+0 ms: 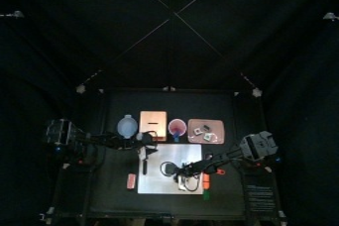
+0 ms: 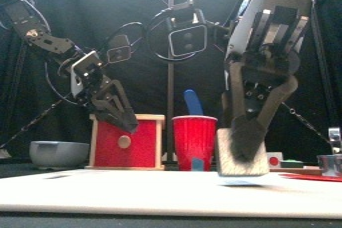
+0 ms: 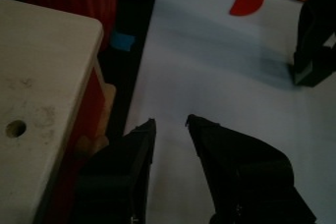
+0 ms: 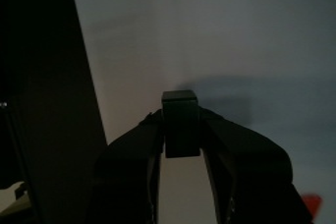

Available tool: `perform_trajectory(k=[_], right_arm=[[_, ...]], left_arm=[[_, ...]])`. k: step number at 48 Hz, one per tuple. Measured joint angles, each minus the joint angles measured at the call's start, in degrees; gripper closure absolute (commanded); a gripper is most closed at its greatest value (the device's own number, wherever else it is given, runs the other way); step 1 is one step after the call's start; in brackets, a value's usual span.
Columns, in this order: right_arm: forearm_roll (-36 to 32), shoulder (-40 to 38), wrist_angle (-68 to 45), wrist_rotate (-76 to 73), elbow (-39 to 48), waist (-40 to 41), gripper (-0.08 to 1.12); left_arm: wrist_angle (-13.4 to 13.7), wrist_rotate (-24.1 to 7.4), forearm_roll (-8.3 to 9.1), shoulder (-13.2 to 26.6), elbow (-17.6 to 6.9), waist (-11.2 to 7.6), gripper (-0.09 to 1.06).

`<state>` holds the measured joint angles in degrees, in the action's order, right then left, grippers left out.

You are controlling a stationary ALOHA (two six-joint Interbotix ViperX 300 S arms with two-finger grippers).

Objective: Place sushi on board then cut the sushi with the knife then place the pieces on the plate
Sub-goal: Place the 4 sushi pieces on the plate

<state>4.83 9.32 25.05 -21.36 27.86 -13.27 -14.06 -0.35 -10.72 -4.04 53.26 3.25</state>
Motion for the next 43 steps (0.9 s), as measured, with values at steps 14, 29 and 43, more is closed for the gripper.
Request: perform_trajectory(k=[14, 29, 43], right_arm=[[-2.1, -19.2, 7.0, 0.3, 12.0, 10.8, 0.43], [-8.3, -37.3, 12.8, 0.8, 25.3, 29.8, 0.43], [-14.9, -39.2, 12.7, 1.5, 31.2, 43.4, 0.41]], left_arm=[[0.0, 0.1, 0.0, 0.0, 0.0, 0.0, 0.23], [0.0, 0.1, 0.0, 0.0, 0.0, 0.35, 0.23], [0.0, 0.0, 0.09, 0.0, -0.1, 1.49, 0.23]])
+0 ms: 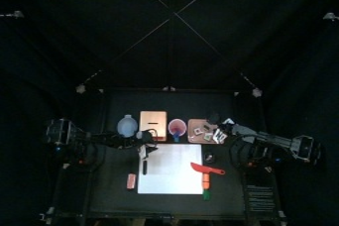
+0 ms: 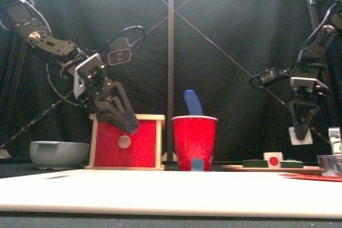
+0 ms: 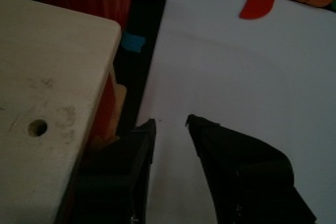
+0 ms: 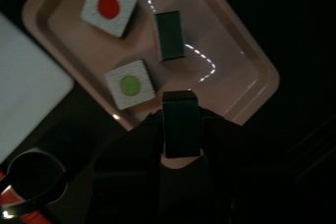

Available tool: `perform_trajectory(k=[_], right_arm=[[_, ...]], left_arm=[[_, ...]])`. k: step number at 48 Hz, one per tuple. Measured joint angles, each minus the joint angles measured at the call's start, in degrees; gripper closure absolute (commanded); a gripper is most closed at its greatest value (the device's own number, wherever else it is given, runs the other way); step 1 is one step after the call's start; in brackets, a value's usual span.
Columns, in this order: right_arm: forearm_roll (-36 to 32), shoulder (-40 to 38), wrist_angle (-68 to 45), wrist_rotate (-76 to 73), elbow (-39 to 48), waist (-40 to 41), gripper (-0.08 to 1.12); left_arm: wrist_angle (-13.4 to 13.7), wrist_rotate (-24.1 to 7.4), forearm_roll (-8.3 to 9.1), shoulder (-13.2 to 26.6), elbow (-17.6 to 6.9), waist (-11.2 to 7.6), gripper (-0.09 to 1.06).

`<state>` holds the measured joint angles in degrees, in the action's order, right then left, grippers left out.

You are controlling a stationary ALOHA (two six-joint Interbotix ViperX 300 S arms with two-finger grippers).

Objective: Place sushi on board then cut the sushi with the knife then place the pieces on the plate
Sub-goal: Place the 4 sushi pieces on the plate

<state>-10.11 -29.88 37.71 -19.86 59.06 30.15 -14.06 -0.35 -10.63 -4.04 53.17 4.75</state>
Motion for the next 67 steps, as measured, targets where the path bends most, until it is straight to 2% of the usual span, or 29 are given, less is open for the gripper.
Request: perform_trajectory(k=[21, 28, 38, 52, 67], right_arm=[[-0.4, 5.9, -8.3, -0.1, 3.3, 3.9, 0.27], [-0.4, 6.2, -9.1, -0.1, 3.3, 4.2, 0.22], [-0.3, 4.6, -7.6, -0.1, 2.3, 3.9, 0.22], [1.1, -3.6, -7.7, -1.2, -1.8, -5.6, 0.22], [3.8, -3.8, -13.8, -1.5, -2.6, -14.9, 0.22]], left_arm=[[0.1, 0.3, -0.09, 0.0, -0.2, 0.18, 0.23], [0.0, 0.3, 0.0, 0.0, -0.2, 0.26, 0.23], [0.1, 0.4, 0.0, 0.0, -0.3, 0.18, 0.23], [0.1, 0.4, -0.09, 0.0, -0.2, 0.18, 0.23], [0.0, 0.2, -0.09, 0.0, -0.3, 0.09, 0.23]])
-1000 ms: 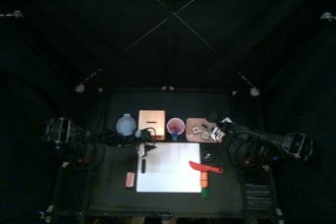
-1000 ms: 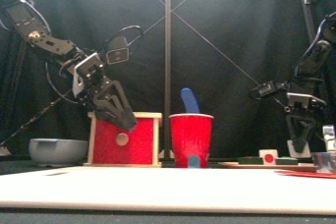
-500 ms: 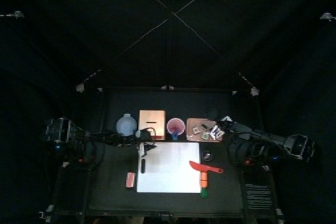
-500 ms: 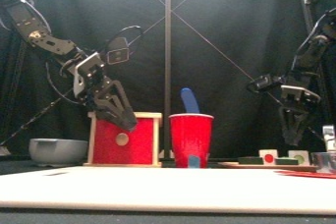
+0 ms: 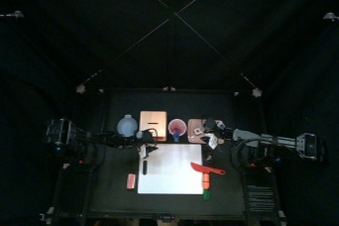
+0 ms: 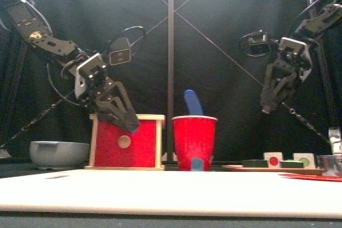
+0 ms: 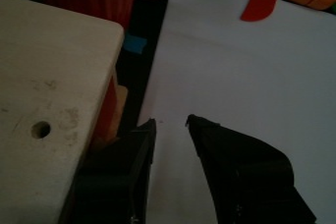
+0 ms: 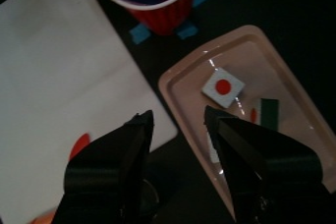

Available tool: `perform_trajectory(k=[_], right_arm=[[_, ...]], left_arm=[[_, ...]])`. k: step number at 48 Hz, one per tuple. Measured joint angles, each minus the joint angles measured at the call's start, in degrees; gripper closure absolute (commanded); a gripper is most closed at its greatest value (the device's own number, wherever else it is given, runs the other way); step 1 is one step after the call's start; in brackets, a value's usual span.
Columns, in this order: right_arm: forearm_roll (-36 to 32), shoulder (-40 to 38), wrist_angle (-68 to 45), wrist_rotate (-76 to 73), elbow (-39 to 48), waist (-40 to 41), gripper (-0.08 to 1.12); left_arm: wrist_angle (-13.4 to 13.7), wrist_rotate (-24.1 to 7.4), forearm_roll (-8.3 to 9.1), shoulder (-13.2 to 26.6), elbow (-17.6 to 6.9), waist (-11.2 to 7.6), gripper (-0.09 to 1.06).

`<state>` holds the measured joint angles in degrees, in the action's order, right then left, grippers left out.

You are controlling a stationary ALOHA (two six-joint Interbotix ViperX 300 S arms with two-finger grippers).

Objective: Place sushi on board then cut the sushi with the knife then place the pieces on the plate
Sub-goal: Place the 4 sushi pieces on the plate

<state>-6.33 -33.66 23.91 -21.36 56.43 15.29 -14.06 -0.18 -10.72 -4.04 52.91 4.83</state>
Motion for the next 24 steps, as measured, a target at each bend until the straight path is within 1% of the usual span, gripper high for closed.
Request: perform_trajectory(k=[8, 21, 24], right_arm=[[0.3, 0.9, -1.7, 0.1, 0.0, -3.3, 0.22], [2.0, 1.0, -2.3, 0.1, 0.0, -6.2, 0.22], [2.4, 0.9, -2.3, 0.1, 0.0, -6.7, 0.22]], left_arm=[[0.1, 0.0, 0.0, 0.0, 0.0, 0.09, 0.23], [0.1, -0.1, 0.0, 0.0, -0.3, 0.18, 0.23], [0.0, -0.1, 0.26, 0.0, -0.3, 0.18, 0.23]])
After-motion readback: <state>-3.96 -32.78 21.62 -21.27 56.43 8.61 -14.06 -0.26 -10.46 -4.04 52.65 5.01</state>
